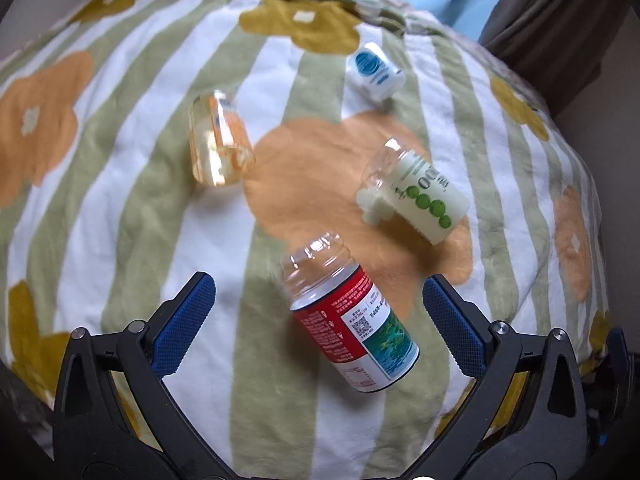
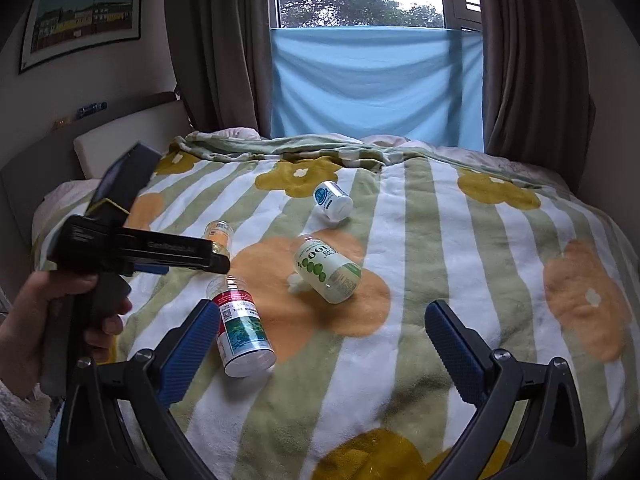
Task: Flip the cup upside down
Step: 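Lift the bottle with the right tool and bring it toward the left tool, then grasp the bottle body with the left tool while the right tool releases it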
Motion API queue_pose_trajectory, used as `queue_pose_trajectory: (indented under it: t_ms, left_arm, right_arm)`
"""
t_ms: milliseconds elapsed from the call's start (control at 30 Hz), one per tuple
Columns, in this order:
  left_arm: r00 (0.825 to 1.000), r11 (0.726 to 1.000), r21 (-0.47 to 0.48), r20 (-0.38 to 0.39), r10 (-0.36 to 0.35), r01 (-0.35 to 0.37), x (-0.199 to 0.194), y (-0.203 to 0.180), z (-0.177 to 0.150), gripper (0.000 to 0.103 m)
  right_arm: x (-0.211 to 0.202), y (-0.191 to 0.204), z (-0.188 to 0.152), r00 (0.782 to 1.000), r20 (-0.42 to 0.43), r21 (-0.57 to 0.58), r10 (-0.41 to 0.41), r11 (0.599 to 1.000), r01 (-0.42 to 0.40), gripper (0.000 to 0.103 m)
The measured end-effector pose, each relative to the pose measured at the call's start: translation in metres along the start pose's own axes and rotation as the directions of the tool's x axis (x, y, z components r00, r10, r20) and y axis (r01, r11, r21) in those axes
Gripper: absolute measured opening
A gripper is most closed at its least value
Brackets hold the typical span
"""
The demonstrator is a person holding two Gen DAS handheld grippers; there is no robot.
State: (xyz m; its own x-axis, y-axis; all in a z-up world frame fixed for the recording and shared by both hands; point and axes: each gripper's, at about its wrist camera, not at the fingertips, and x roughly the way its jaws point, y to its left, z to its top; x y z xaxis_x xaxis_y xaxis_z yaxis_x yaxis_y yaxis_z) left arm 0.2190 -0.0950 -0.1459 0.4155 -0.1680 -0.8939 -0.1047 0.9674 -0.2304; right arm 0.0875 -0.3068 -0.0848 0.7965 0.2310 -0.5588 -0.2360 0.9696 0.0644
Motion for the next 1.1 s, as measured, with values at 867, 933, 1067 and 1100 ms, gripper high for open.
queue_pose_trajectory:
  t_ms: [867, 933, 1067, 1100]
  left_arm:
    - [1.0, 1.0, 0.02, 0.014, -0.008, 0.008, 0.042, -0.024, -0.002, 0.07]
    - [0.987, 0.988, 0.152, 0.162, 0.006, -0.031, 0.021, -0.038, -0.006, 0.07]
    - [0.937, 0.936, 0.332, 0.35, -0.008, -0.116, 0.011, -0.055, -0.021, 0.07]
    - [0.929, 0.926, 0.355, 0.37, -0.017, -0.125, 0.014, -0.057, -0.025, 0.07]
  right_arm:
    - [-0.014, -0.034, -0.02, 0.998, 0.028, 0.035, 0.052, 0.998, -0.053, 0.103]
    - [-0.015, -0.033, -0.021, 0.998, 0.031, 0.038, 0.054, 0.998, -0.055, 0.103]
    - [-0.014, -0.025, -0.027, 0.999, 0.015, 0.021, 0.041, 0.999, -0.041, 0.103]
    - [-0.014, -0.022, -0.029, 0.999, 0.012, 0.015, 0.035, 0.999, -0.036, 0.103]
